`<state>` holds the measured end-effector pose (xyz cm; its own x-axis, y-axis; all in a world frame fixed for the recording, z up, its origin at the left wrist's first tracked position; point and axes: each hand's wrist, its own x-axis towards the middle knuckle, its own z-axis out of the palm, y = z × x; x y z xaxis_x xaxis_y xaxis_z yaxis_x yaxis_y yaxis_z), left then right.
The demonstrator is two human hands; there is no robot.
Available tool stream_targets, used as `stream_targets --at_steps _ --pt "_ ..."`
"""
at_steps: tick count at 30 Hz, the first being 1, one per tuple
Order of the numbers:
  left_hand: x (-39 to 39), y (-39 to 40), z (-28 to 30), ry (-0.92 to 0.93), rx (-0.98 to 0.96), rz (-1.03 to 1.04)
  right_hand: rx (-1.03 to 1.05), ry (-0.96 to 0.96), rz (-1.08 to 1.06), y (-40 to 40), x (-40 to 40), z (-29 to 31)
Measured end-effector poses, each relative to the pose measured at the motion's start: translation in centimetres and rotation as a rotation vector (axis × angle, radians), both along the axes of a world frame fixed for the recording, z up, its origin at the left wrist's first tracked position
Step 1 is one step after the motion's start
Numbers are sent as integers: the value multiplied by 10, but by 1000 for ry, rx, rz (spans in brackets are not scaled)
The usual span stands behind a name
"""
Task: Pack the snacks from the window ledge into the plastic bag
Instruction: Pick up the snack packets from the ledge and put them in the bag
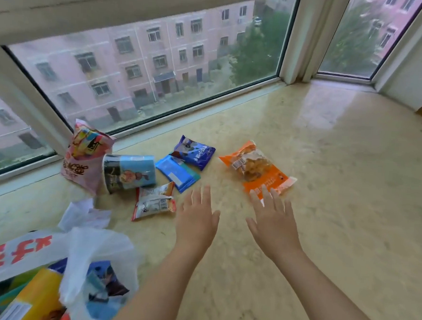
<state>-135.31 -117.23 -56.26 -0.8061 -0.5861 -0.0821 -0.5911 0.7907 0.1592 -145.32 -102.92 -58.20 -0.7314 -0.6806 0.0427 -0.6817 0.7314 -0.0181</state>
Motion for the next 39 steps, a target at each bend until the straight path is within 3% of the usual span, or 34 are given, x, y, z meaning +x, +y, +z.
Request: stream_targets --at_steps 4,10,15,21,27,31,39 --pt "-27 -35 -18 -43 25 39 43 -1 -83 -33 -26 -7" --pt "-38 -74 -35 -205 -23 82 72 -189 -161 -61 -39 -18" --pt "-21 -70 -41 -111 -78 20 78 -135 -121 -69 -15 -24" --pt "-11 -71 -29 -18 -70 4 -112 -84 -162 -76 -10 -14" --pt "-44 -92 -16 178 401 463 -261 -36 50 -125 -44 1" --pt "-62 -96 -12 348 537 629 -108 -153 209 -172 -55 2" --pt "-70 -108 -26 722 792 756 198 -296 121 -215 -72 -8"
